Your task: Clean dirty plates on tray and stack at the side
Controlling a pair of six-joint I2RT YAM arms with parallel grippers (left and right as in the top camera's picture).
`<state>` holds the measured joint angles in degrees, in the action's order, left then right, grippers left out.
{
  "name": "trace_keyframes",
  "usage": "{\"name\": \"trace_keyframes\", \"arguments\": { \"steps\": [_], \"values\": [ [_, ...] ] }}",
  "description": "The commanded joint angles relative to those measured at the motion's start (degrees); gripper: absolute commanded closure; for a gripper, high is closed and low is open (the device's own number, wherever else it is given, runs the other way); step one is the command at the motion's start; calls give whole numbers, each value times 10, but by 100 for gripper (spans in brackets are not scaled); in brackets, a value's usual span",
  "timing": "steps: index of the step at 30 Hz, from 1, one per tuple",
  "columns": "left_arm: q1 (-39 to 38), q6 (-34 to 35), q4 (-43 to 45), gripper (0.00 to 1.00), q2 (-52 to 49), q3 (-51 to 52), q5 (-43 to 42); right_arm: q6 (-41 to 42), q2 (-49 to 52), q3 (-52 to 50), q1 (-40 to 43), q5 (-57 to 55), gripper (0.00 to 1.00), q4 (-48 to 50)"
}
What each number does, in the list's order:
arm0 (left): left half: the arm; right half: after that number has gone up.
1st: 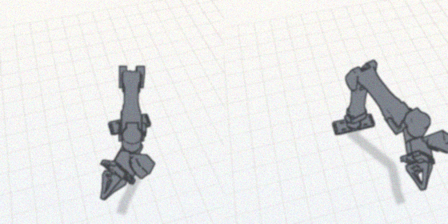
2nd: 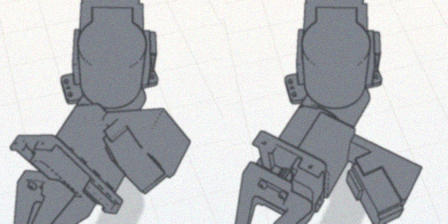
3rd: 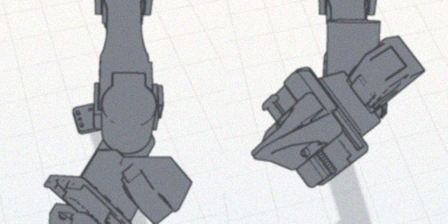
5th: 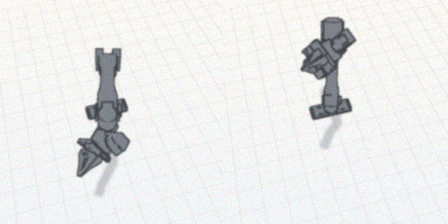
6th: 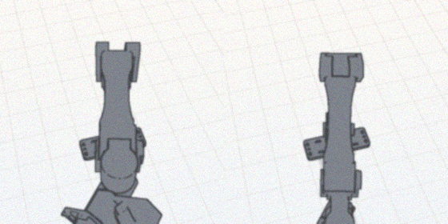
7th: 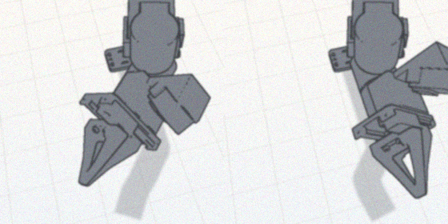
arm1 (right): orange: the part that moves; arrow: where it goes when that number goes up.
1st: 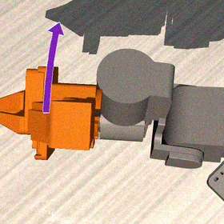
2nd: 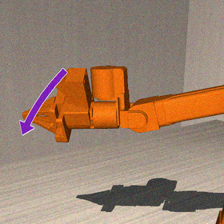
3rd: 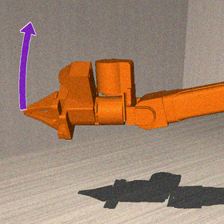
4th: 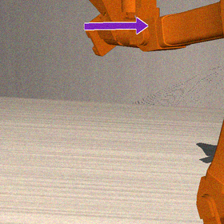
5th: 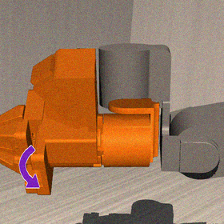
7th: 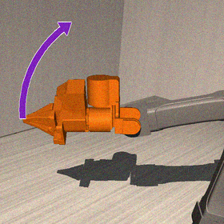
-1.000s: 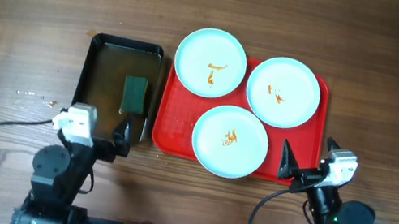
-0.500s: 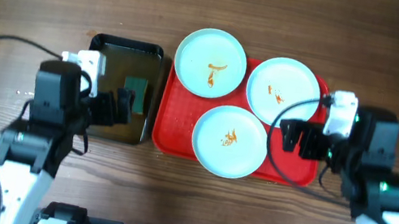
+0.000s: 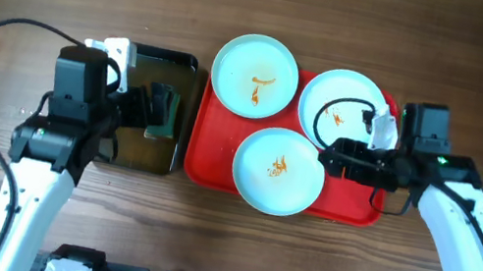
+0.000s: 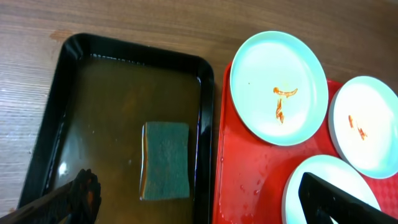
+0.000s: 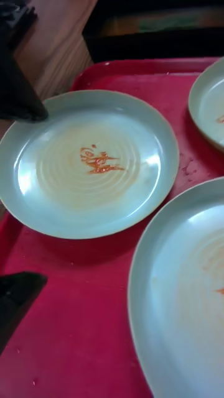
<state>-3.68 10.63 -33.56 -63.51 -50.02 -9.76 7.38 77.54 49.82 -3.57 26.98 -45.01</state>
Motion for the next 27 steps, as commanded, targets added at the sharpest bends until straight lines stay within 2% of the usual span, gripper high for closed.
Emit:
{"name": "trace_keyframes", "arguments": {
  "steps": [1, 2, 5, 8, 10, 12, 16, 19, 27],
  "values": [
    [2, 6, 7, 0, -55, -9, -9, 7, 51, 11, -2, 9, 32, -3],
    [-1, 6, 6, 0, -75, -9, -9, 11, 65, 10, -2, 0, 39, -3],
    [-7, 5, 19, 2, -152, -9, -9, 27, 105, 11, -2, -19, 44, 5],
    [-7, 5, 46, 7, -218, -9, -9, 33, 133, 11, -9, -22, 56, 14],
    [-7, 6, 61, 8, -245, -9, -9, 34, 142, 10, -14, -35, 61, 16],
    [-7, 5, 75, 9, -268, -9, -9, 43, 150, 6, -20, -56, 61, 26],
    [-7, 6, 81, 28, -303, -9, -9, 51, 161, 3, -21, -60, 62, 39],
    [-7, 6, 81, 36, -318, -9, -9, 51, 161, 3, -21, -60, 62, 39],
    [-31, 5, 91, 47, -331, -9, -9, 51, 161, 3, -21, -60, 62, 41]
  ]
}}
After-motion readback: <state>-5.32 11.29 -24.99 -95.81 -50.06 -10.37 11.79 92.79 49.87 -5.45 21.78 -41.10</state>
